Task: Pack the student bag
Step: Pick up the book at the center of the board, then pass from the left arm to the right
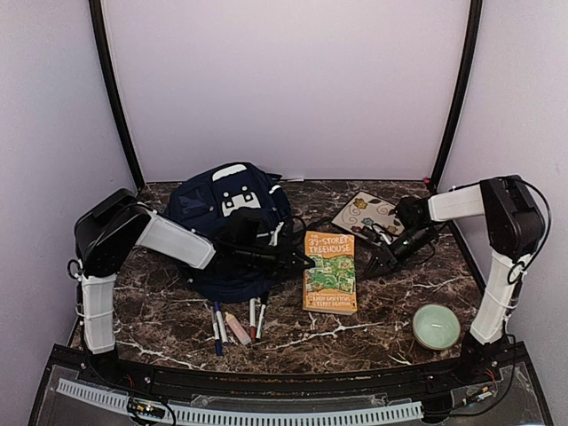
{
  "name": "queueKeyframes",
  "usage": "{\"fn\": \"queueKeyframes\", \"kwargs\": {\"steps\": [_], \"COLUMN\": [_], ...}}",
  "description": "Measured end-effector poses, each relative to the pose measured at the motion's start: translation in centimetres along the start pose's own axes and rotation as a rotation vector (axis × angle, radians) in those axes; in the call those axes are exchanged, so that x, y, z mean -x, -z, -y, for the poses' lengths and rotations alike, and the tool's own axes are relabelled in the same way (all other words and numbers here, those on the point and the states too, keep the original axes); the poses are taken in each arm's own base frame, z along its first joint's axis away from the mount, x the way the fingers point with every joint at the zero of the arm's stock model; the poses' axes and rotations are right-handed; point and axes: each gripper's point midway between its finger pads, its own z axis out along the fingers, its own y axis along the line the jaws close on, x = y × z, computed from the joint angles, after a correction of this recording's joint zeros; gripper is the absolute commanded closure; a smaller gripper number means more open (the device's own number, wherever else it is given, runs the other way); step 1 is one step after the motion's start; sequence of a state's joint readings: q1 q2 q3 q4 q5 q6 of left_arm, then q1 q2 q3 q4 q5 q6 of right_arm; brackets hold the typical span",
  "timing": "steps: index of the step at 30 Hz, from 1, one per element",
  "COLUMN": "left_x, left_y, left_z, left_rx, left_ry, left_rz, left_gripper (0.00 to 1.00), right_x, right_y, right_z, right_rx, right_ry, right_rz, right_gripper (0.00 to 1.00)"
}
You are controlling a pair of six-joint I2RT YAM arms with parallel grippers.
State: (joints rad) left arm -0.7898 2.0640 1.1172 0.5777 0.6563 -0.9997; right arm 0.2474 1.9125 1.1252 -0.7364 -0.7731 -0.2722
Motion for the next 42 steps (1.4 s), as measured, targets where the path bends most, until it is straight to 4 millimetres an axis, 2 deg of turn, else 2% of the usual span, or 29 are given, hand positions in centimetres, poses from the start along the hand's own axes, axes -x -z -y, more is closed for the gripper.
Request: {"fn": "queueKeyframes", "kwargs": {"steps": [4,5,6,7,8,11,13,15,21,27,32,36,42], "left_x": [0.8,1.0,1.1,1.2,1.4,1.6,1.7,1.7,1.4,0.5,-0.3,-0.9,-1.1], "left_y": [1.8,2.2,2.7,3.2,3.6,4.7,5.1,5.5,5.8,5.9,6.7,7.7,8.4], "left_z": [2.2,2.6,3.1,3.6,4.0,5.2,5.8,6.5,7.3,8.2,10.0,11.7,12.3], "left_rx": [-0.018,-0.018,-0.017,-0.014,-0.012,-0.010,-0.012,-0.019,-0.041,-0.098,-0.170,-0.220,-0.252], "left_ry": [-0.092,-0.112,-0.136,-0.163,-0.187,-0.257,-0.292,-0.322,-0.370,-0.389,-0.429,-0.474,-0.516], "left_rz": [0.020,0.024,0.027,0.030,0.033,0.041,0.046,0.048,0.037,-0.009,-0.031,-0.035,-0.025], "left_gripper": [1.00,1.00,1.00,1.00,1.00,1.00,1.00,1.00,1.00,1.00,1.00,1.00,1.00], "right_x": [0.9,1.6,2.4,3.3,4.3,6.8,7.9,8.2,9.0,9.6,9.7,9.6,8.5], "right_y": [2.7,3.9,5.2,6.5,7.8,11.5,13.2,13.8,12.9,10.1,7.6,7.2,7.0], "right_z": [-1.4,-2.1,-2.9,-3.7,-4.6,-7.9,-10.0,-11.2,-12.6,-14.1,-14.0,-14.5,-16.5], "right_rx": [-0.069,-0.097,-0.129,-0.162,-0.189,-0.219,-0.197,-0.160,-0.047,0.024,0.071,0.124,0.292], "right_ry": [0.157,0.210,0.267,0.320,0.363,0.493,0.552,0.577,0.551,0.572,0.551,0.540,0.554], "right_rz": [0.041,0.066,0.100,0.137,0.177,0.300,0.367,0.399,0.397,0.345,0.300,0.294,0.281], "right_gripper": [0.52,0.46,0.35,0.10,0.02,0.01,0.01,0.01,0.05,0.08,0.10,0.15,0.25]}}
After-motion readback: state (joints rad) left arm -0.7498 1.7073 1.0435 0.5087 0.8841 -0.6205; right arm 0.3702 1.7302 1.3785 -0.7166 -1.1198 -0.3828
